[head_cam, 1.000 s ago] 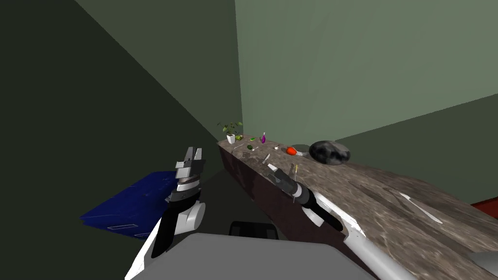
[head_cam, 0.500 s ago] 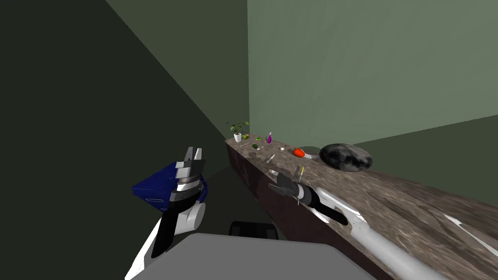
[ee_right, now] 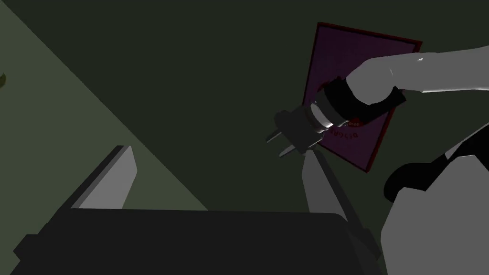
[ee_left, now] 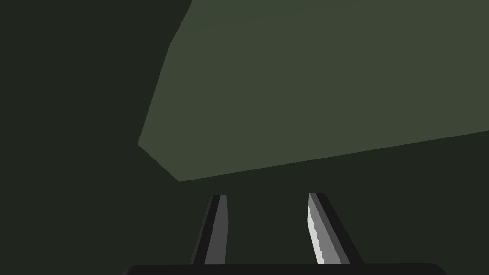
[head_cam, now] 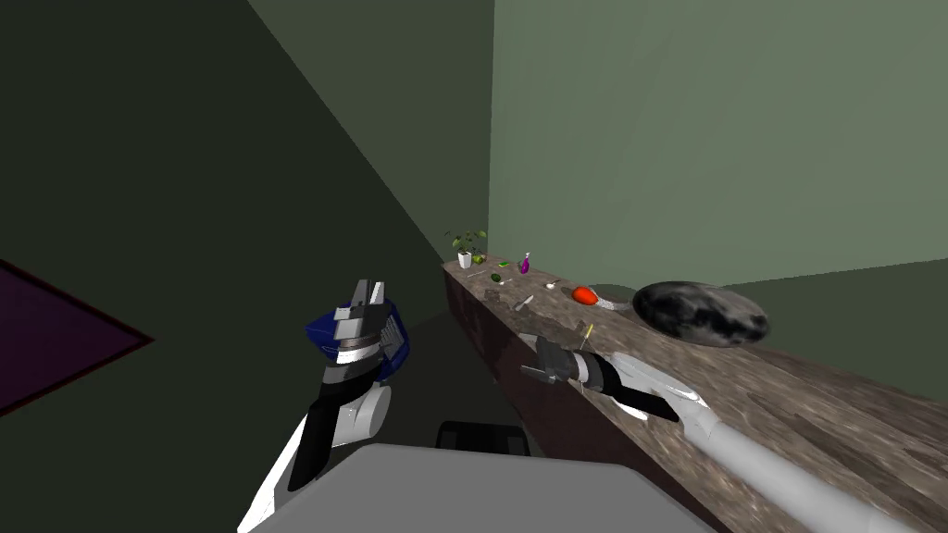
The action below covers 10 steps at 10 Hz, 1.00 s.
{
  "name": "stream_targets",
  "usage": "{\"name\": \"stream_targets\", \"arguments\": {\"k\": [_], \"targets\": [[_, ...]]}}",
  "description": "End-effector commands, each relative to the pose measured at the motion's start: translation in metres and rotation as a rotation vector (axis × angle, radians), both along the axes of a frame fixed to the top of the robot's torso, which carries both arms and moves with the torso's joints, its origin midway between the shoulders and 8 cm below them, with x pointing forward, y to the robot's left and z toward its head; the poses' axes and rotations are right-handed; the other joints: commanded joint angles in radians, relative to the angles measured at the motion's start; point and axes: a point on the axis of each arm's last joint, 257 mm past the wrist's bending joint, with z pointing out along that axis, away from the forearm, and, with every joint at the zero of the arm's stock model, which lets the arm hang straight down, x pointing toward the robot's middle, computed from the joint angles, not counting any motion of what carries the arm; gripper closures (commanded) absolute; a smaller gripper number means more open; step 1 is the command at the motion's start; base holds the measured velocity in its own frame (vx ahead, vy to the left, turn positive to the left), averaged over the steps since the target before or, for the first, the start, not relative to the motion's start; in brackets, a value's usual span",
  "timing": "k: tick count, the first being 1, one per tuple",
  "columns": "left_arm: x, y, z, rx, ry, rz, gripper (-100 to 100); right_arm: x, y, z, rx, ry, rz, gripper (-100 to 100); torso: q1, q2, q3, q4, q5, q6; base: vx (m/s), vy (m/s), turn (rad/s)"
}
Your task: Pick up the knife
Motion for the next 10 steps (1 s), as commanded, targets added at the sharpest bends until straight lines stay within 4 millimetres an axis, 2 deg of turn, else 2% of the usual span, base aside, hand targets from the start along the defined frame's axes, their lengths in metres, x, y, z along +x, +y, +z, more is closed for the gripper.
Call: {"name": "stream_targets", "arguments": {"k": [1, 2, 3, 4, 5, 6, 7, 8, 9, 10], "targets": [[0.000, 0.000, 0.000, 0.000, 0.000, 0.000, 0, -0.001, -0.020, -0.023, -0.116, -0.026, 0.025, -100, 0.000, 0.000, 0.000, 0.000, 0.000, 0.000, -0.064, -0.037, 0.309], [0.000, 0.000, 0.000, 0.000, 0.000, 0.000, 0, -0.001, -0.023, -0.026, -0.134, -0.027, 0.025, -100, 0.000, 0.000, 0.000, 0.000, 0.000, -0.001, -0.054, -0.036, 0.148], [0.000, 0.000, 0.000, 0.000, 0.000, 0.000, 0, -0.003, -0.042, -0.044, -0.226, -0.045, 0.046, -100, 0.000, 0.000, 0.000, 0.000, 0.000, 0.000, -0.065, -0.022, 0.285], [0.000, 0.000, 0.000, 0.000, 0.000, 0.000, 0, -0.003, -0.047, -0.047, -0.245, -0.045, 0.047, -100, 0.001, 0.000, 0.000, 0.000, 0.000, -0.001, -0.052, -0.021, 0.161], [0.000, 0.000, 0.000, 0.000, 0.000, 0.000, 0, -0.005, -0.070, -0.062, -0.337, -0.060, 0.066, -100, 0.001, -0.001, 0.000, 0.000, 0.000, 0.000, -0.053, -0.031, 0.288], [0.000, 0.000, 0.000, 0.000, 0.000, 0.000, 0, -0.005, -0.073, -0.065, -0.353, -0.060, 0.068, -100, 0.000, -0.001, -0.001, 0.000, 0.000, -0.001, -0.044, -0.032, 0.157], [0.000, 0.000, 0.000, 0.000, 0.000, 0.000, 0, -0.007, -0.099, -0.078, -0.444, -0.072, 0.087, -100, 0.000, -0.001, -0.001, 0.000, 0.000, 0.000, -0.062, -0.031, 0.289], [0.000, 0.000, 0.000, 0.000, 0.000, 0.000, 0, -0.008, -0.102, -0.082, -0.459, -0.070, 0.088, -100, 0.000, -0.001, 0.000, 0.000, 0.000, -0.001, -0.052, -0.035, 0.148], [0.000, 0.000, 0.000, 0.000, 0.000, 0.000, 0, -0.010, -0.129, -0.091, -0.545, -0.080, 0.107, -100, 0.000, -0.001, -0.001, 0.000, 0.000, 0.000, -0.056, -0.017, 0.266], [0.000, 0.000, 0.000, 0.000, 0.000, 0.000, 0, -0.010, -0.133, -0.095, -0.561, -0.077, 0.108, -100, 0.001, -0.001, -0.001, 0.000, 0.000, -0.001, -0.042, -0.021, 0.130]]}}
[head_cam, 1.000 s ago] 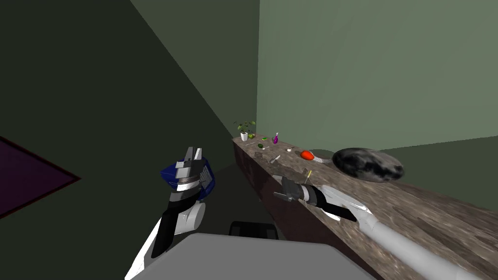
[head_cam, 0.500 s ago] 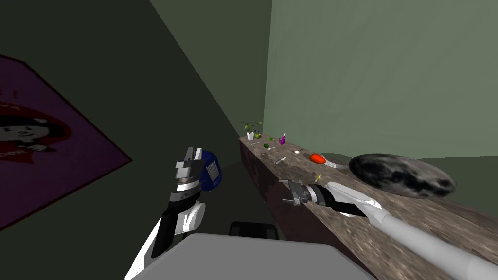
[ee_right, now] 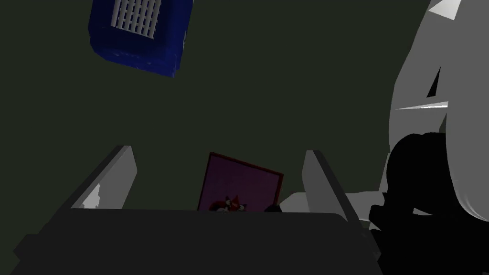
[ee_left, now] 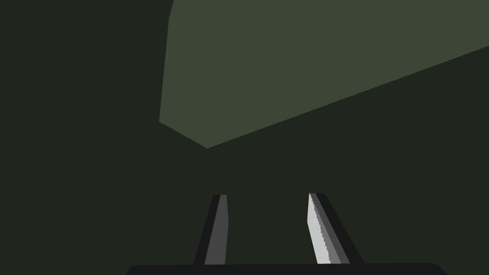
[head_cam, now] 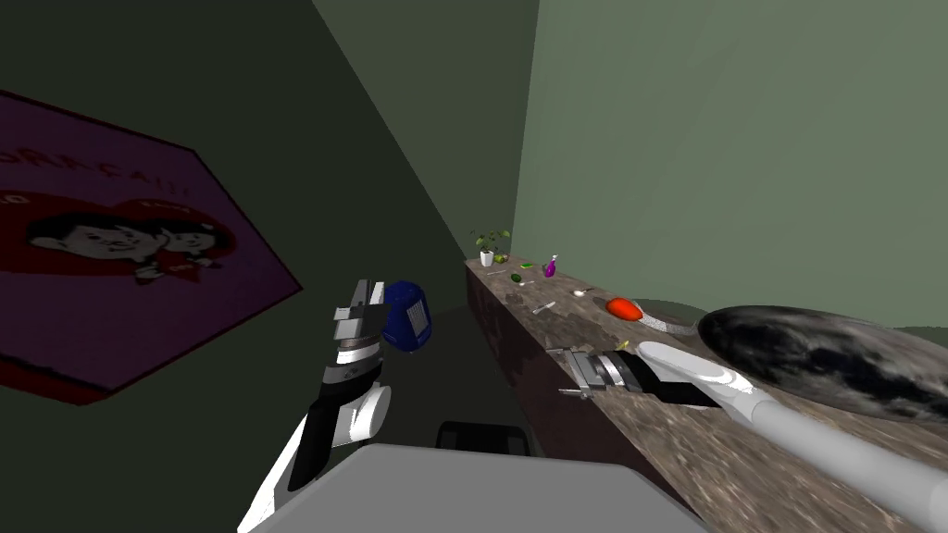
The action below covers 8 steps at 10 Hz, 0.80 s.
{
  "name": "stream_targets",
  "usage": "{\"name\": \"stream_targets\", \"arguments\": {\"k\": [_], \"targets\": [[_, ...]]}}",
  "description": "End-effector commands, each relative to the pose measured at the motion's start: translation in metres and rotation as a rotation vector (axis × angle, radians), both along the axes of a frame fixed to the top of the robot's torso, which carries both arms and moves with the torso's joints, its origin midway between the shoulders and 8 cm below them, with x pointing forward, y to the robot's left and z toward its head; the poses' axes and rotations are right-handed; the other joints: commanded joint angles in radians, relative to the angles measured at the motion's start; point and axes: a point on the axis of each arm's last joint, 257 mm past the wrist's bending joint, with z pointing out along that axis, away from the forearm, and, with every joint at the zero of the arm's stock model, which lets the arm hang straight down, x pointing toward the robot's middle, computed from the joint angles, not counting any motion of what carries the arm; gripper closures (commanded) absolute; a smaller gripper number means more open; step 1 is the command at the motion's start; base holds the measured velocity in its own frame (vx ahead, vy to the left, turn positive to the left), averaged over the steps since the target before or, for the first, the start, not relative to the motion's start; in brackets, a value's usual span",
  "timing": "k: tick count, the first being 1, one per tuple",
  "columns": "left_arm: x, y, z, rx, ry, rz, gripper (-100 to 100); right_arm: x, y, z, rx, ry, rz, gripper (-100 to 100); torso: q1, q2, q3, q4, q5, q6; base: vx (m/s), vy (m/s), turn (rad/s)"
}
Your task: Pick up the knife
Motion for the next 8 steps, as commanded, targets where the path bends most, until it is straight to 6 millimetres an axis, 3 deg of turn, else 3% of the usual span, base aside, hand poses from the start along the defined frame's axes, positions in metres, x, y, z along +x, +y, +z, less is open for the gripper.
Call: {"name": "stream_targets", "arguments": {"k": [1, 2, 3, 4, 5, 6, 7, 8], "targets": [[0.000, 0.000, 0.000, 0.000, 0.000, 0.000, 0, -0.005, -0.033, -0.012, -0.102, -0.008, 0.027, -100, 0.000, 0.000, 0.000, 0.000, 0.000, 0.000, -0.041, -0.019, 0.247], [0.000, 0.000, 0.000, 0.000, 0.000, 0.000, 0, -0.005, -0.040, -0.017, -0.119, -0.003, 0.018, -100, 0.000, 0.000, 0.000, 0.000, 0.000, -0.001, -0.034, -0.023, 0.128], [0.000, 0.000, 0.000, 0.000, 0.000, 0.000, 0, -0.008, -0.071, -0.024, -0.206, -0.002, 0.029, -100, 0.000, -0.001, 0.000, 0.000, 0.000, 0.000, -0.034, -0.018, 0.265], [0.000, 0.000, 0.000, 0.000, 0.000, 0.000, 0, -0.009, -0.072, -0.025, -0.212, -0.002, 0.032, -100, 0.000, -0.001, -0.001, 0.000, 0.000, -0.001, -0.036, -0.020, 0.136], [0.000, 0.000, 0.000, 0.000, 0.000, 0.000, 0, -0.013, -0.102, -0.030, -0.294, 0.001, 0.040, -100, 0.000, -0.001, 0.000, 0.000, 0.000, 0.000, -0.042, -0.014, 0.202], [0.000, 0.000, 0.000, 0.000, 0.000, 0.000, 0, -0.013, -0.104, -0.031, -0.301, 0.002, 0.044, -100, 0.000, 0.000, 0.000, 0.000, 0.000, 0.000, -0.031, -0.019, 0.128], [0.000, 0.000, 0.000, 0.000, 0.000, 0.000, 0, -0.018, -0.129, -0.033, -0.370, 0.004, 0.059, -100, 0.000, -0.001, -0.001, 0.000, 0.000, 0.000, -0.028, -0.018, 0.219], [0.000, 0.000, 0.000, 0.000, 0.000, 0.000, 0, -0.018, -0.134, -0.036, -0.383, 0.009, 0.054, -100, 0.000, -0.001, -0.001, 0.000, 0.000, -0.001, -0.022, -0.021, 0.114]]}}
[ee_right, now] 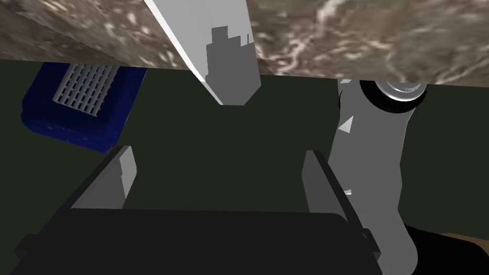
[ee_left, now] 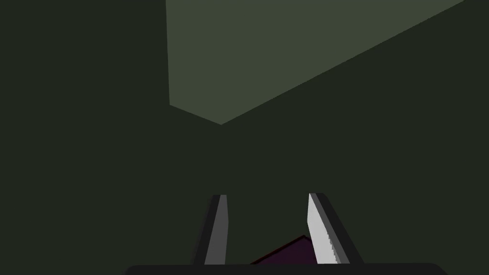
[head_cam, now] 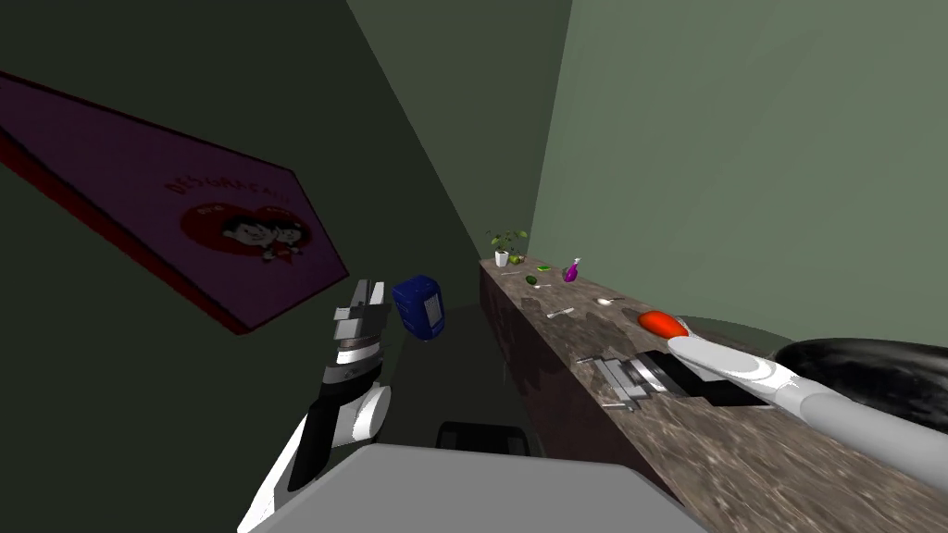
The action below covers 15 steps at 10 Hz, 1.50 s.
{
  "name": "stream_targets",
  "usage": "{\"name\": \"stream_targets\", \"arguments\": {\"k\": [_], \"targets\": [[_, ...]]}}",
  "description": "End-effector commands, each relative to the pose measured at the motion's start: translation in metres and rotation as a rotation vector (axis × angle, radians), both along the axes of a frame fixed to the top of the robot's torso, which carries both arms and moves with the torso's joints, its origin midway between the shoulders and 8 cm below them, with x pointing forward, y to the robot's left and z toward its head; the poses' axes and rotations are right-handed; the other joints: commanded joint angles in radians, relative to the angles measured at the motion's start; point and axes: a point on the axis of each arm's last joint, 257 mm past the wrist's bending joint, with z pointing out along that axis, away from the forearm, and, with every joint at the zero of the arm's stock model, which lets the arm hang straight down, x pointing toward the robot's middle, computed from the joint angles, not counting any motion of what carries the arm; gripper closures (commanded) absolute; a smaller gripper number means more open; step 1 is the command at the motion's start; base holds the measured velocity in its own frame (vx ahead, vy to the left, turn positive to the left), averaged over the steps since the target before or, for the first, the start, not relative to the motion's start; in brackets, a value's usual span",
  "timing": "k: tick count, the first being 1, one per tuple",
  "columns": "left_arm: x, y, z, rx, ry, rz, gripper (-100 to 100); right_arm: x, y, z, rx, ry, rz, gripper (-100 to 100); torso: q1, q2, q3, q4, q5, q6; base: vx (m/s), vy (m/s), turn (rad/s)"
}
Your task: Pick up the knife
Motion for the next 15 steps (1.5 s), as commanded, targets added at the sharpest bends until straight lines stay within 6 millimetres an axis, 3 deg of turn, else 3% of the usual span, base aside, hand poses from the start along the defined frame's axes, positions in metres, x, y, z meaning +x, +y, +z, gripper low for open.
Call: {"name": "stream_targets", "arguments": {"k": [1, 2, 3, 4, 6, 7, 8, 9, 12, 15], "targets": [[0.000, 0.000, 0.000, 0.000, 0.000, 0.000, 0, -0.009, -0.037, -0.004, -0.091, 0.013, 0.006, -100, 0.000, 0.000, 0.000, 0.000, 0.000, 0.000, -0.024, -0.017, 0.176], [0.000, 0.000, 0.000, 0.000, 0.000, 0.000, 0, -0.009, -0.037, -0.004, -0.093, 0.013, 0.007, -100, 0.000, 0.000, 0.000, 0.000, 0.000, 0.000, -0.021, -0.016, 0.123], [0.000, 0.000, 0.000, 0.000, 0.000, 0.000, 0, -0.015, -0.065, -0.005, -0.162, 0.024, 0.010, -100, 0.000, 0.000, 0.000, 0.000, 0.000, 0.000, -0.020, -0.014, 0.215], [0.000, 0.000, 0.000, 0.000, 0.000, 0.000, 0, -0.015, -0.065, -0.005, -0.165, 0.025, 0.011, -100, 0.000, 0.000, 0.000, 0.000, 0.000, 0.000, -0.015, -0.015, 0.093], [0.000, 0.000, 0.000, 0.000, 0.000, 0.000, 0, -0.028, -0.114, -0.004, -0.283, 0.049, 0.012, -100, 0.000, -0.001, 0.000, 0.000, 0.000, 0.000, -0.018, -0.018, 0.204], [0.000, 0.000, 0.000, 0.000, 0.000, 0.000, 0, -0.029, -0.115, -0.004, -0.290, 0.052, 0.016, -100, 0.000, -0.001, 0.000, 0.000, 0.000, 0.000, -0.016, -0.026, 0.079], [0.000, 0.000, 0.000, 0.000, 0.000, 0.000, 0, -0.036, -0.137, -0.003, -0.344, 0.066, 0.016, -100, 0.000, 0.000, 0.000, 0.000, 0.000, 0.000, -0.014, -0.019, 0.116], [0.000, 0.000, 0.000, 0.000, 0.000, 0.000, 0, -0.036, -0.137, -0.003, -0.344, 0.066, 0.016, -100, 0.000, -0.001, 0.000, 0.000, 0.000, 0.000, -0.008, -0.016, 0.060], [0.000, 0.000, 0.000, 0.000, 0.000, 0.000, 0, -0.056, -0.189, 0.002, -0.468, 0.109, 0.012, -100, 0.000, -0.002, -0.001, 0.000, 0.000, -0.001, -0.002, -0.022, 0.152], [0.000, 0.000, 0.000, 0.000, 0.000, 0.000, 0, -0.071, -0.217, 0.003, -0.537, 0.141, 0.007, -100, 0.000, -0.002, -0.001, 0.000, 0.000, 0.000, 0.008, -0.023, 0.079]]}}
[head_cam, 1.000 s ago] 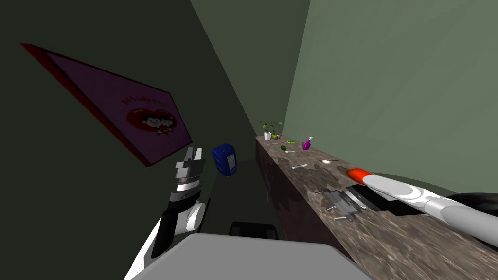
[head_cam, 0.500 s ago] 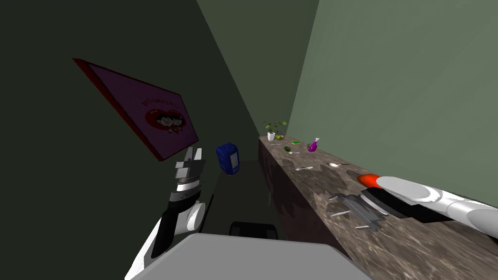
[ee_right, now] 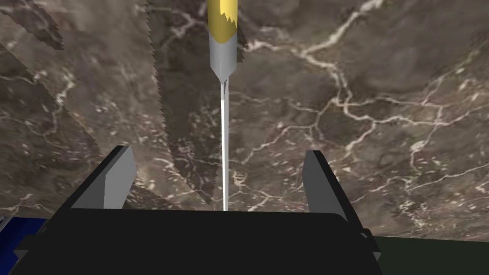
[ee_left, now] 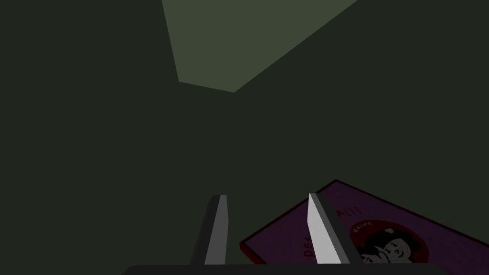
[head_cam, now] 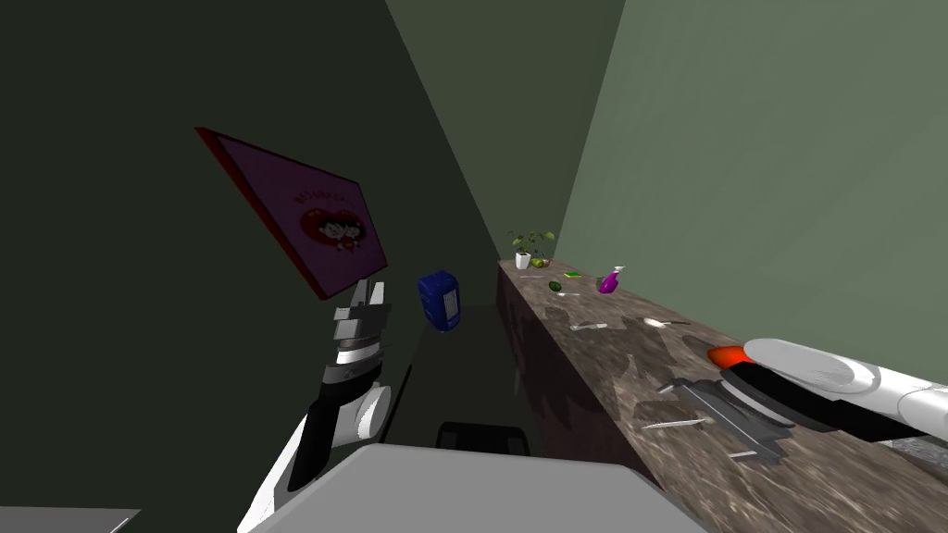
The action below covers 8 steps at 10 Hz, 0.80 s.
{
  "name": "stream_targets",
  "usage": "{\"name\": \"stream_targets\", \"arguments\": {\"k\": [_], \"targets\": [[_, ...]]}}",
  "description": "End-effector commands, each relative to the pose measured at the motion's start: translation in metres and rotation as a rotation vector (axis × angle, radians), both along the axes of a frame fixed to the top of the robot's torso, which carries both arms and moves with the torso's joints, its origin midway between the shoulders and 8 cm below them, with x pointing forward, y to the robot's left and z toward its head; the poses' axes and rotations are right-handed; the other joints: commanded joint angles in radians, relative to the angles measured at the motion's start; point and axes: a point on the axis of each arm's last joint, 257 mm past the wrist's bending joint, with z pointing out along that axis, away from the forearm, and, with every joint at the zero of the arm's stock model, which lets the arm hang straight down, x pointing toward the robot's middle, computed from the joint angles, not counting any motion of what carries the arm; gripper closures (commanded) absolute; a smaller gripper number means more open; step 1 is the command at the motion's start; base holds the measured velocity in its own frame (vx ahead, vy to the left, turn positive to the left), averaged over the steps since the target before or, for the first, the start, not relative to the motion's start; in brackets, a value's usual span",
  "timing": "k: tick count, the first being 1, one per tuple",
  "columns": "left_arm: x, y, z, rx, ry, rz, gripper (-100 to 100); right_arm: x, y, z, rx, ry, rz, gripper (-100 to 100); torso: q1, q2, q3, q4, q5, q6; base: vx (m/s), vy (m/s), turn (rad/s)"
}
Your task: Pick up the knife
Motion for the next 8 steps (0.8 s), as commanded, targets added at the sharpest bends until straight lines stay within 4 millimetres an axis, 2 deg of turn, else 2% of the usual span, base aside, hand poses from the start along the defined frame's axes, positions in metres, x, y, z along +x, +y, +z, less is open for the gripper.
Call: {"name": "stream_targets", "arguments": {"k": [1, 3, 4, 5, 6, 7, 8], "targets": [[0.000, 0.000, 0.000, 0.000, 0.000, 0.000, 0, -0.006, -0.011, -0.001, -0.023, 0.012, -0.004, -100, 0.000, 0.000, 0.000, 0.000, 0.000, 0.000, 0.011, -0.018, 0.031], [0.000, 0.000, 0.000, 0.000, 0.000, 0.000, 0, -0.006, -0.010, -0.001, -0.024, 0.011, -0.005, -100, 0.001, 0.000, 0.000, 0.000, 0.000, 0.000, 0.003, -0.005, 0.009], [0.000, 0.000, 0.000, 0.000, 0.000, 0.000, 0, -0.007, -0.011, -0.001, -0.025, 0.012, -0.004, 0, 0.001, 0.000, 0.000, 0.000, 0.000, 0.000, 0.000, 0.000, 0.000], [0.000, 0.000, 0.000, 0.000, 0.000, 0.000, 0, -0.009, -0.010, -0.013, -0.028, 0.008, -0.009, -100, 0.001, 0.000, 0.000, 0.000, 0.000, 0.000, -0.008, 0.006, 0.051], [0.000, 0.000, 0.000, 0.000, 0.000, 0.000, 0, -0.010, -0.009, -0.019, -0.029, 0.005, -0.012, -100, 0.002, 0.001, 0.000, 0.000, 0.000, 0.000, -0.017, 0.008, 0.048], [0.000, 0.000, 0.000, 0.000, 0.000, 0.000, 0, -0.009, -0.010, -0.015, -0.027, 0.009, -0.010, -100, 0.002, 0.001, 0.001, 0.000, 0.000, 0.000, -0.008, 0.003, 0.005], [0.000, 0.000, 0.000, 0.000, 0.000, 0.000, 0, -0.009, -0.010, -0.015, -0.028, 0.007, -0.010, 100, 0.002, 0.001, 0.001, 0.000, 0.000, 0.000, 0.000, 0.000, 0.000]]}}
